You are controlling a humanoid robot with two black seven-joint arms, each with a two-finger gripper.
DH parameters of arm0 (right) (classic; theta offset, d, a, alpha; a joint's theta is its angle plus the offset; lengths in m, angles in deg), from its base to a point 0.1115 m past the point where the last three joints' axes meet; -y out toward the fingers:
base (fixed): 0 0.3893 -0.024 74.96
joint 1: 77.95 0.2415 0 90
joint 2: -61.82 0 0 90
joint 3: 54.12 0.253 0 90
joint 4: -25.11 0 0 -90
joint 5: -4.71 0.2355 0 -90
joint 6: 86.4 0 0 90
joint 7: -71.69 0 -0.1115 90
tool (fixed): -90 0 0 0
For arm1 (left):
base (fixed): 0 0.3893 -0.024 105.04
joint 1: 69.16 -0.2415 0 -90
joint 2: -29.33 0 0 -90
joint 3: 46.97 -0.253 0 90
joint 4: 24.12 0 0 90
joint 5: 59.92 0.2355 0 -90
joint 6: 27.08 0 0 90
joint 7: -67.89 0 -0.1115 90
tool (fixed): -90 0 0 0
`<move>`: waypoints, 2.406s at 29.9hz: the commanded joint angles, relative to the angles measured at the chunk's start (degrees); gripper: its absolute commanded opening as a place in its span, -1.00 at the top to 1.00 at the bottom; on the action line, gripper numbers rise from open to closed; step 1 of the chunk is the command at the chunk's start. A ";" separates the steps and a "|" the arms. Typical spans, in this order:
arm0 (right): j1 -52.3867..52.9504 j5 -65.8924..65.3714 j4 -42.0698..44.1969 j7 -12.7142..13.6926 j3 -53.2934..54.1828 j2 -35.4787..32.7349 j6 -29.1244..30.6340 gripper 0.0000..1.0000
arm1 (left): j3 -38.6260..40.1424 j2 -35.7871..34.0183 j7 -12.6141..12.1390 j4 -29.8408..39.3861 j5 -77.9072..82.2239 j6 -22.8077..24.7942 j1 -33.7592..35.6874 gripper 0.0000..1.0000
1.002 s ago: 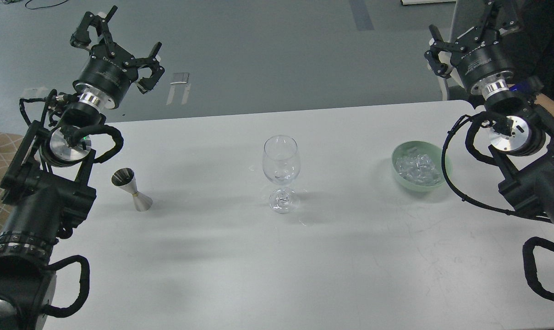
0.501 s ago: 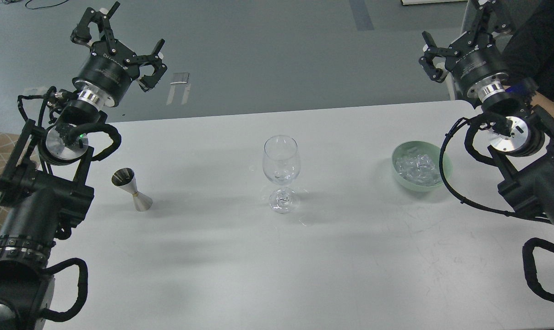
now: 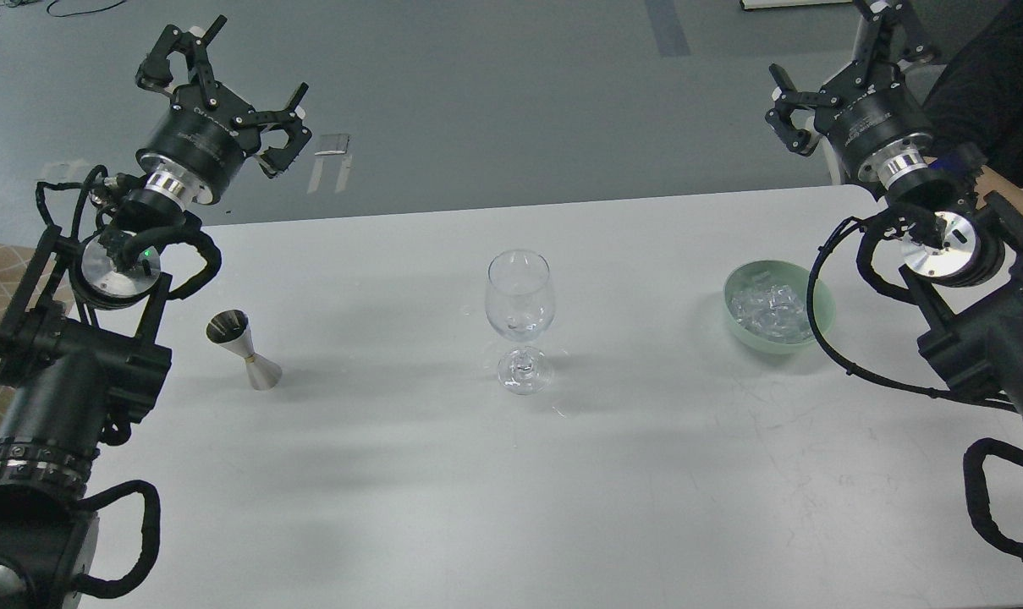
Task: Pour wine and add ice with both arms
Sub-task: 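Lower the left gripper toward the metal jigger cup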
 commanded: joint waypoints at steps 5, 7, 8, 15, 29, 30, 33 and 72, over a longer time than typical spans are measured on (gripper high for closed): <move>-0.20 0.08 -0.34 -0.05 0.10 -0.08 -0.12 -1.00 | 0.57 -0.03 -2.08 4.89 -0.09 -3.87 -2.71 -0.95; -0.29 0.08 -0.51 -0.05 0.10 -0.08 -0.30 -1.00 | 0.66 -0.03 -2.70 6.64 -0.88 -6.41 -3.15 -0.95; -0.38 0.08 -0.69 -0.05 0.10 -0.17 -0.38 -1.00 | 0.66 -0.12 -3.31 8.22 -2.02 -7.91 -4.11 -0.95; -0.47 0.08 -0.69 -0.05 0.10 -0.08 -0.47 -1.00 | 2.15 -4.16 -6.13 20.44 -8.79 -15.47 -11.66 -0.96; -0.64 -0.01 -1.04 0.04 0.10 0.53 -2.32 -1.00 | 21.04 -1.01 -9.73 48.66 -18.81 -33.41 -40.66 -0.98; -0.64 -0.01 -1.04 0.04 0.10 0.71 -2.41 -1.00 | 22.44 0.13 -9.82 50.06 -18.99 -33.50 -43.29 -0.98; -0.64 -0.01 -1.04 0.13 0.01 0.88 -2.93 -1.00 | 24.04 2.77 -9.91 52.44 -19.34 -33.50 -47.87 -0.98; -0.73 -0.36 -0.69 0.66 -0.69 2.55 -4.34 -1.00 | 20.79 14.82 -9.03 29.44 -17.15 -13.04 -52.73 -0.98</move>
